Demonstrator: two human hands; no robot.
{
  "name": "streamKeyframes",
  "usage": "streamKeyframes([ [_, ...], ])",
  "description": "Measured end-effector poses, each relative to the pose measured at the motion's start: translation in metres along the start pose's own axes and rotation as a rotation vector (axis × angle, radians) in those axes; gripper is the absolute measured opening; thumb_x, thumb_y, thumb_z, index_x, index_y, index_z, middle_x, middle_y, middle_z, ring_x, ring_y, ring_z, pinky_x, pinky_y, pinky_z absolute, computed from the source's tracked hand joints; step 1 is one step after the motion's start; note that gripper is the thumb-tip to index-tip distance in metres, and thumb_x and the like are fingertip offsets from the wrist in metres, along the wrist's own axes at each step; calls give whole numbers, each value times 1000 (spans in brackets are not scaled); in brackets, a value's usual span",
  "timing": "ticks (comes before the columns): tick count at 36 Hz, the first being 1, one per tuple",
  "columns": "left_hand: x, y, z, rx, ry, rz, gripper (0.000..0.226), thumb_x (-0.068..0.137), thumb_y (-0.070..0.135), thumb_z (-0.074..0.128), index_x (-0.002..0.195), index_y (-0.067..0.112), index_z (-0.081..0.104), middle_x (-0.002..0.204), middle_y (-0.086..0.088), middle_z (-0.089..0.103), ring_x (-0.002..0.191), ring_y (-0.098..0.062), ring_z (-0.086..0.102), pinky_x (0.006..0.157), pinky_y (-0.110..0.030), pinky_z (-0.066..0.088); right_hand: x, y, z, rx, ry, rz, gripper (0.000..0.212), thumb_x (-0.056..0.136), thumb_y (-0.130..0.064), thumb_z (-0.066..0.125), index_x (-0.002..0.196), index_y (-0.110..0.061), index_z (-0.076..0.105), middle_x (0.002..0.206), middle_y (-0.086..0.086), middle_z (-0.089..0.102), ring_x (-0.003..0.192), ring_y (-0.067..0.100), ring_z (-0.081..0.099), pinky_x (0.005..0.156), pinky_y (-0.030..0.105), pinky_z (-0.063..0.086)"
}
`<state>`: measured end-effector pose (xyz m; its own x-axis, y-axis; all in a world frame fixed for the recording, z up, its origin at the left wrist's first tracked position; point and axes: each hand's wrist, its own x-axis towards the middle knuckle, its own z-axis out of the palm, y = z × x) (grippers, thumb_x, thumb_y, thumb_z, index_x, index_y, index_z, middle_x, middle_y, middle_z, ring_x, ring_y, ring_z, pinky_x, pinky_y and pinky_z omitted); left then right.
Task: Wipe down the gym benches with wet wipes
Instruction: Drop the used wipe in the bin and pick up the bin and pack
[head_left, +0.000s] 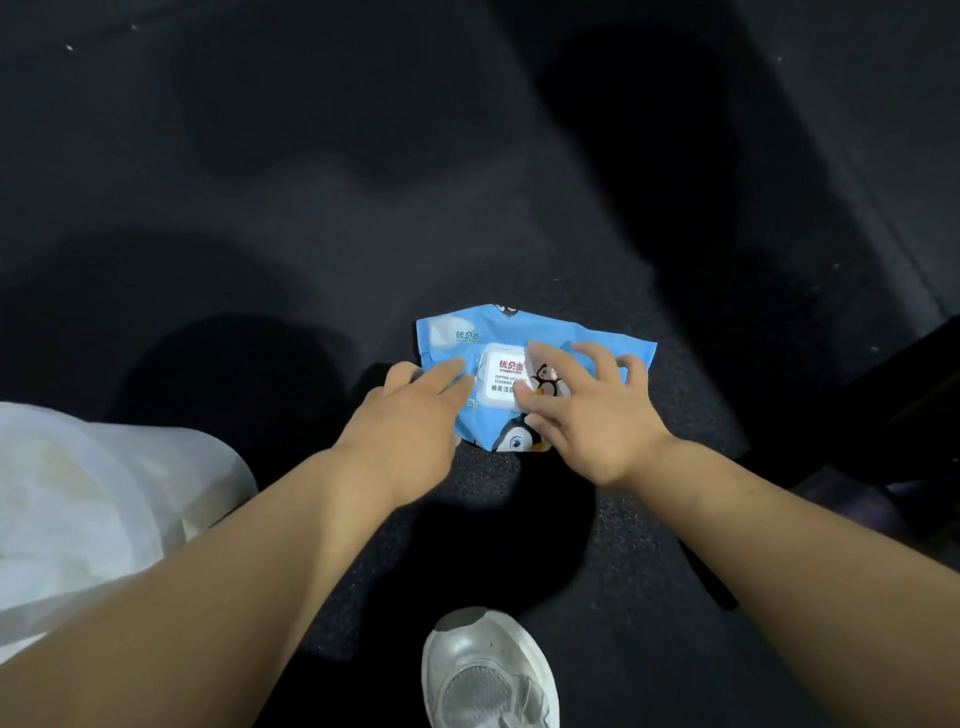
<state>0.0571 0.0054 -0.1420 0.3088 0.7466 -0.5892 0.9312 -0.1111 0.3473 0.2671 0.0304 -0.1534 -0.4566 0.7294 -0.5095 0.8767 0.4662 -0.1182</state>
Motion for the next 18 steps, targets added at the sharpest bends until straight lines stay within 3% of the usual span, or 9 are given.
streamKeyframes([
  [2, 1, -1, -1, 7, -8, 0, 61, 97, 33, 41, 150, 27, 10, 156, 12, 4, 132, -20, 18, 107, -31, 30, 5, 5, -6, 73, 29, 10, 29, 96, -50, 37, 120, -51, 53, 151, -19, 16, 134, 25, 15, 104, 45, 9],
  [4, 1, -2, -2, 2, -5, -2, 60, 97, 32, 41, 149, 28, 13, 156, 14, 7, 130, -20, 20, 107, -31, 31, 14, 10, -12, 110, 143, -20, 21, 91, -43, 54, 109, -41, 65, 142, -14, 37, 126, 27, 31, 98, 43, 15],
  [7, 2, -3, -3, -1, 21, -6, 55, 97, 31, 41, 147, 30, 19, 155, 15, 12, 122, -20, 27, 103, -30, 36, 28, 14, -22, 88, 244, 51, 32, 82, -31, 65, 112, -22, 59, 131, -3, 46, 118, 27, 42, 94, 40, 23],
  [12, 0, 1, -8, 20, 16, 0, 48, 96, 27, 42, 142, 29, 31, 152, 15, 19, 116, -20, 29, 97, -30, 39, 40, 16, -34, 219, -23, 234, 93, 77, -46, 71, 148, -18, 18, 148, 3, 31, 133, 25, 33, 110, 45, 21],
  [15, -3, 2, -12, 39, 2, -3, 42, 96, 27, 42, 138, 26, 37, 150, 14, 22, 115, -19, 30, 94, -29, 39, 40, 12, -33, 214, -55, 277, 92, 74, -51, 73, 145, -19, 24, 139, 3, 41, 128, 25, 39, 105, 46, 25],
  [18, -7, 3, -16, 65, -21, -2, 39, 95, 24, 43, 134, 24, 40, 147, 14, 24, 114, -20, 31, 90, -29, 38, 38, 6, -35, 244, -119, 326, 75, 66, -51, 77, 127, -24, 45, 120, 1, 49, 114, 24, 47, 96, 44, 32],
])
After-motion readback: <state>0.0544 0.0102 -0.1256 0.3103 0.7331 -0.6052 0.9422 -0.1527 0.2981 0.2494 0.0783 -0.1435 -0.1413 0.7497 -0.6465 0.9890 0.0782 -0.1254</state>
